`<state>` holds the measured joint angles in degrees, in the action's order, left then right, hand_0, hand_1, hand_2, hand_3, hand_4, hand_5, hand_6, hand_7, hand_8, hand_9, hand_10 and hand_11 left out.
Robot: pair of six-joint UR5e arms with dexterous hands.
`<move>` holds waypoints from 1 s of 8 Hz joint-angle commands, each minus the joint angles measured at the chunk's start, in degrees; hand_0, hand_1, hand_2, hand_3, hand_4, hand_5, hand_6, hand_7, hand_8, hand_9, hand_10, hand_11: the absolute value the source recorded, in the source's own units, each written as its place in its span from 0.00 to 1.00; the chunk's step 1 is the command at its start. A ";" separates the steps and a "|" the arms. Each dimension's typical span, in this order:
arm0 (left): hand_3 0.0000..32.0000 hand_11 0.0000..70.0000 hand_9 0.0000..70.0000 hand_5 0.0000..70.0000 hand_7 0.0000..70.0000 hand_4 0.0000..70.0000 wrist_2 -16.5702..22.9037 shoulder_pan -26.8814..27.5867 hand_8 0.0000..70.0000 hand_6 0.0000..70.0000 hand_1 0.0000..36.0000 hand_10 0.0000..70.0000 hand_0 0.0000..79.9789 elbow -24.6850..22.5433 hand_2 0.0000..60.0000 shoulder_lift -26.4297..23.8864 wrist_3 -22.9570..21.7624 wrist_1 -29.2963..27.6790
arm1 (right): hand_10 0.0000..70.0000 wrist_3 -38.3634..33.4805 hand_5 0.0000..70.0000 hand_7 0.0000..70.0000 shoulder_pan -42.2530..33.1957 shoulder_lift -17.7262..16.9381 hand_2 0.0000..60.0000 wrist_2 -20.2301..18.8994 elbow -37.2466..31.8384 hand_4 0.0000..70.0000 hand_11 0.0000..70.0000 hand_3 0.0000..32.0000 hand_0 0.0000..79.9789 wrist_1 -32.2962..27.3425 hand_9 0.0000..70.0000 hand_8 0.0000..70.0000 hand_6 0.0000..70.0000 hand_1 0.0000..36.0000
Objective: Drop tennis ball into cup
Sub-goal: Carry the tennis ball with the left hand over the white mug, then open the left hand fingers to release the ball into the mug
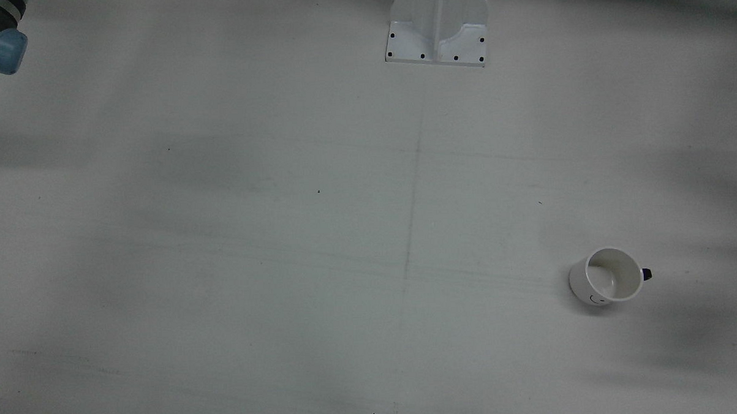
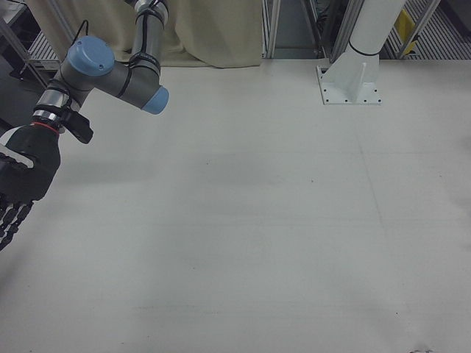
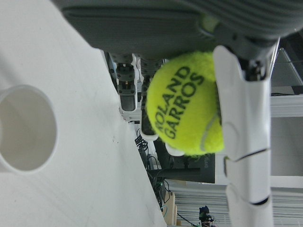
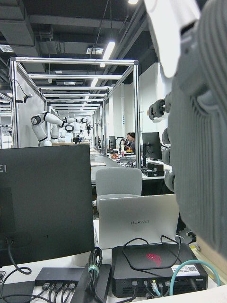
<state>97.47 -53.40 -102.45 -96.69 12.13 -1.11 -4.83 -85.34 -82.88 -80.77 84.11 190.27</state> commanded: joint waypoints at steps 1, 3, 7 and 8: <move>0.00 0.32 0.68 0.28 1.00 0.22 -0.53 2.87 0.54 1.00 0.43 0.20 0.70 5.94 0.04 -6.05 0.18 0.40 | 0.00 0.00 0.00 0.00 0.00 0.00 0.00 0.00 0.00 0.00 0.00 0.00 0.00 0.01 0.00 0.00 0.00 0.00; 0.00 0.30 0.67 0.29 1.00 0.24 -0.44 2.78 0.54 1.00 0.44 0.19 0.71 5.86 0.05 -5.27 -0.17 -1.26 | 0.00 0.00 0.00 0.00 -0.09 0.00 0.00 0.00 0.09 0.00 0.00 0.00 0.00 0.01 0.00 0.00 0.00 0.00; 0.00 0.00 0.02 0.09 0.01 0.09 -0.18 2.34 0.06 0.25 0.28 0.00 0.54 6.65 0.23 -3.60 -0.44 -4.60 | 0.00 0.00 0.00 0.00 0.00 0.00 0.00 0.00 0.09 0.00 0.00 0.00 0.00 0.01 0.00 0.00 0.00 0.00; 0.00 0.00 0.02 0.10 0.00 0.08 -0.18 2.34 0.07 0.33 0.26 0.00 0.52 6.56 0.26 -2.99 -0.53 -5.13 | 0.00 0.00 0.00 0.00 -0.09 0.00 0.00 0.00 0.09 0.00 0.00 0.00 0.00 0.01 0.00 0.00 0.00 0.00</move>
<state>97.21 -50.85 -95.97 -100.51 11.78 -4.93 -4.83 -85.39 -82.88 -80.77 84.20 190.24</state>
